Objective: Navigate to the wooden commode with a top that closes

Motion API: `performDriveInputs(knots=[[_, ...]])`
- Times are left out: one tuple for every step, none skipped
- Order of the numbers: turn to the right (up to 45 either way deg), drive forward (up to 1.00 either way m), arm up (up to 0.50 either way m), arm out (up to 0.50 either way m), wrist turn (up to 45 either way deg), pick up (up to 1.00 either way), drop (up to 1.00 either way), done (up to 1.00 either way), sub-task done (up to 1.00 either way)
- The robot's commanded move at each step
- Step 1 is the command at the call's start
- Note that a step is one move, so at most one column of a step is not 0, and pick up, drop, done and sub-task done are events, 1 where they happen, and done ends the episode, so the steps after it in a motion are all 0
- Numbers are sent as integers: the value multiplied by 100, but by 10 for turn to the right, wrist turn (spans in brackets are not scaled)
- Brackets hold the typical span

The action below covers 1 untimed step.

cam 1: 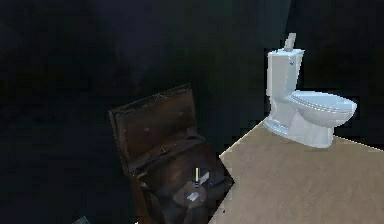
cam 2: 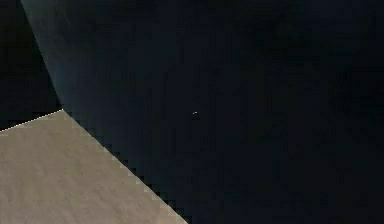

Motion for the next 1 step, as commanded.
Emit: performDriveInputs(knots=[[0,0,0,0,0,0,0,100,0]])
